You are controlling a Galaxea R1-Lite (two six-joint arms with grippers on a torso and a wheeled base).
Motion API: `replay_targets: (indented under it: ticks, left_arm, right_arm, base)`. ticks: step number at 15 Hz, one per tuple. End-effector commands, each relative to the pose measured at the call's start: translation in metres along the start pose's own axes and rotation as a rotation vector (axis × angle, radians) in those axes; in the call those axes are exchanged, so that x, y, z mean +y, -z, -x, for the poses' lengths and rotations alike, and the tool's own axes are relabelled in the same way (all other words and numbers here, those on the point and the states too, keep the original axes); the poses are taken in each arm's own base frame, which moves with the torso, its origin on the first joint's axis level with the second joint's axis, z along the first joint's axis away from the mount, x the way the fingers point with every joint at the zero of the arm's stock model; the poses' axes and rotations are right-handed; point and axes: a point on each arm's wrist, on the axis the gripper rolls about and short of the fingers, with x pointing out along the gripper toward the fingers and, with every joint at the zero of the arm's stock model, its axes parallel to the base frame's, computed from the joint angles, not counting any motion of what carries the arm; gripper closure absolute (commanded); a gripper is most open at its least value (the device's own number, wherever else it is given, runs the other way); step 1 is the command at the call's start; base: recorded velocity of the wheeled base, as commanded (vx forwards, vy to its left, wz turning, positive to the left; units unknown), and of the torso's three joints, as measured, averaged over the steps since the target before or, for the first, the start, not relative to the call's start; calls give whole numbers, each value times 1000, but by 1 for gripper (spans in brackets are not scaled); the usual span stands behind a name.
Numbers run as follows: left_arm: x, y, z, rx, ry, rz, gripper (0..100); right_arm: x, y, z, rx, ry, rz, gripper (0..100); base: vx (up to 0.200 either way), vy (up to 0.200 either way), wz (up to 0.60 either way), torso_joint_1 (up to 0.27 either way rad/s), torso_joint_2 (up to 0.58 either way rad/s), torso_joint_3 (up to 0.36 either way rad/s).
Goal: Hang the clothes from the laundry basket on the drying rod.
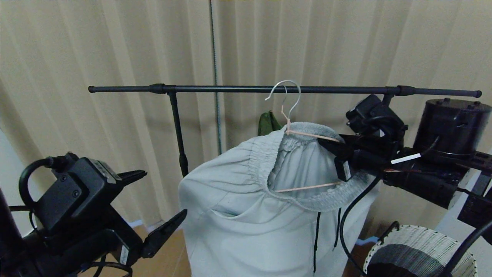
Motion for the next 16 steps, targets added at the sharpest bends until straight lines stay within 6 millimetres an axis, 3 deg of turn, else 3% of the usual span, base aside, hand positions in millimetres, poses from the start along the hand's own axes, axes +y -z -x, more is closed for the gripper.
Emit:
replay_targets:
  ticks: [1,5,12,13,16]
  left_arm:
    - [4,17,2,66,-36,12,0]
    - [6,23,-19,142,-35,11,0]
    - [6,20,-29,136,-36,20,0]
    - [6,22,-27,139,-37,32,100]
    - [14,34,-20,179,-91,57,100]
  right_arm:
    - [-7,-13,16,-55,24,-8,100]
    - [-4,-20,28,-92,10,-4,100]
    - [1,-21,31,-99,-9,-3,100]
    - [1,-21,31,-99,-9,-3,100]
    - [0,-21,30,-96,0,-4,100]
  base:
    - [0,0,0,0,0,0]
    - [0,0,0,0,0,0]
    - [0,0,0,0,0,0]
    - [0,0,0,0,0,0]
    - [0,0,0,0,0,0]
